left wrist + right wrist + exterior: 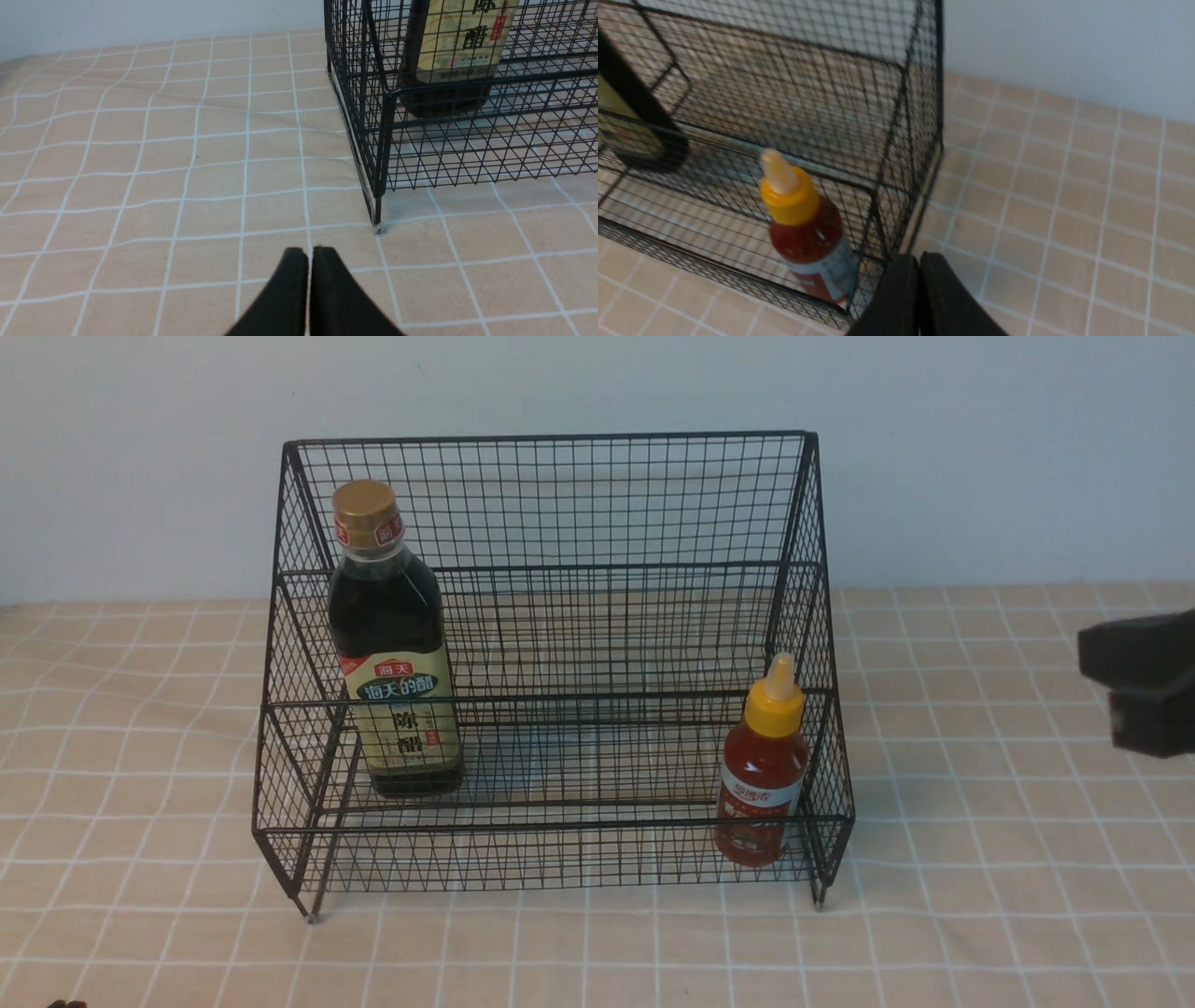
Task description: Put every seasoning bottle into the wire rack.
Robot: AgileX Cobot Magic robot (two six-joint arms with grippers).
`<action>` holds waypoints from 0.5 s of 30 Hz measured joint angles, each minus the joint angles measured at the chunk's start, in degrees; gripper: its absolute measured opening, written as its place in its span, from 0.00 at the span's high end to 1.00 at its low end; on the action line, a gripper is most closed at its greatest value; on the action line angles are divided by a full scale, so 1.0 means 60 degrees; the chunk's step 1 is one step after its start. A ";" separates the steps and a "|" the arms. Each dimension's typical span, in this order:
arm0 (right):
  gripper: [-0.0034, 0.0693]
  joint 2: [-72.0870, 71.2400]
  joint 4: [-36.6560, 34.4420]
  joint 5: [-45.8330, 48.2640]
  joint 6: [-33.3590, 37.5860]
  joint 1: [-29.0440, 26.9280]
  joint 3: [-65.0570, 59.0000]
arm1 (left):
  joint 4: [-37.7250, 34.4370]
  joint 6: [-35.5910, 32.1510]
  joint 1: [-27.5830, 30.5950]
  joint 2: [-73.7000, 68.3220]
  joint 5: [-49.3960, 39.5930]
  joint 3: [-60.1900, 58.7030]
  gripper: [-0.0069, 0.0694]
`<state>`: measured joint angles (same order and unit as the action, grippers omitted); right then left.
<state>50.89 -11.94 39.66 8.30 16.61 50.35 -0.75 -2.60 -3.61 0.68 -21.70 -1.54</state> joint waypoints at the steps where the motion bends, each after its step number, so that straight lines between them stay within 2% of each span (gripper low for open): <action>1: 0.97 -0.0249 -0.0326 -0.0116 0.0292 0.0000 0.0022 | 0.0000 0.0000 0.0000 0.0000 0.0000 0.0000 0.92; 8: 0.97 -0.1808 -0.1358 -0.0630 0.0650 0.0000 0.0038 | 0.0000 0.0000 0.0000 0.0000 0.0000 0.0000 0.92; 15: 0.97 -0.2620 -0.1477 -0.0705 0.0754 0.0000 0.0045 | 0.0000 0.0000 0.0000 0.0000 0.0000 0.0000 0.92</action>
<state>35.16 -20.80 35.43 12.83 16.61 50.62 -0.75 -2.60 -3.61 0.68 -21.70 -1.54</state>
